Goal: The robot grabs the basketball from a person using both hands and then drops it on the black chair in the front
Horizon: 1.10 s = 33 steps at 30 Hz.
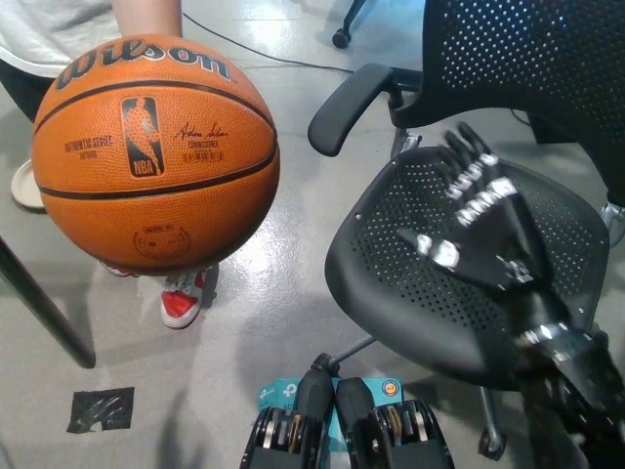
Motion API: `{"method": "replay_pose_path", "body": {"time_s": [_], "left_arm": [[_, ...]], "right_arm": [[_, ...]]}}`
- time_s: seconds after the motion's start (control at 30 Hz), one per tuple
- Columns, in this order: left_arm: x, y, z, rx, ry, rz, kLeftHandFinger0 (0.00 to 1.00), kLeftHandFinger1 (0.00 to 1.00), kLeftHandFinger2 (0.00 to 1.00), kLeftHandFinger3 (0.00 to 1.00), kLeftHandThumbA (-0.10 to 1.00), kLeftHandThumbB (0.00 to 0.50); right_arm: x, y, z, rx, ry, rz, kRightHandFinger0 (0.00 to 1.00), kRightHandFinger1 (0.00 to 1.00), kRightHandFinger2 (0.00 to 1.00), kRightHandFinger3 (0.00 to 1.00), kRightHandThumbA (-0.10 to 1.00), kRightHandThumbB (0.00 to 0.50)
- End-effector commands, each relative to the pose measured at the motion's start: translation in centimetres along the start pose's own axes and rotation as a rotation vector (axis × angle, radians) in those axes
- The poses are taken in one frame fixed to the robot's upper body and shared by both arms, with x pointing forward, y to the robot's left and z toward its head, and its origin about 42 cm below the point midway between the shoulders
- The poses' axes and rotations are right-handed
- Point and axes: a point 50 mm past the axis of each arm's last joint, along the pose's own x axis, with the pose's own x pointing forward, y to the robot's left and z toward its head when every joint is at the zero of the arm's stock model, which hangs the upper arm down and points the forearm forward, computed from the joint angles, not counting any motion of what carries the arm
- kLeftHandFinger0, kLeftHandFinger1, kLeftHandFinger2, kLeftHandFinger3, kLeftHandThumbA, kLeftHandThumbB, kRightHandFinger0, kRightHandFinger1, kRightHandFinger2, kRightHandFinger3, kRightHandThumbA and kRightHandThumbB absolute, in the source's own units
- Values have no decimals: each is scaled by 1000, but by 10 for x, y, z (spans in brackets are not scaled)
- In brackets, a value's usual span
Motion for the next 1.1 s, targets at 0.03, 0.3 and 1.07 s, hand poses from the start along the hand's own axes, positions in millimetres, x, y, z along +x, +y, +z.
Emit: {"method": "replay_pose_path", "body": {"time_s": [0.03,0.3,1.07], "left_arm": [[31,10,31,27,-39,19,1000,1000,1000,1000,1000,196],[69,-6,53,42,-88,-8,1000,1000,1000,1000,1000,153],[79,-59,65,-24,-79,-95,1000,1000,1000,1000,1000,191]], "right_arm": [[46,25,4,73,22,93,1000,1000,1000,1000,1000,396],[94,48,-6,206,35,125,1000,1000,1000,1000,1000,390],[90,93,2,471,12,188,1000,1000,1000,1000,1000,446]]}}
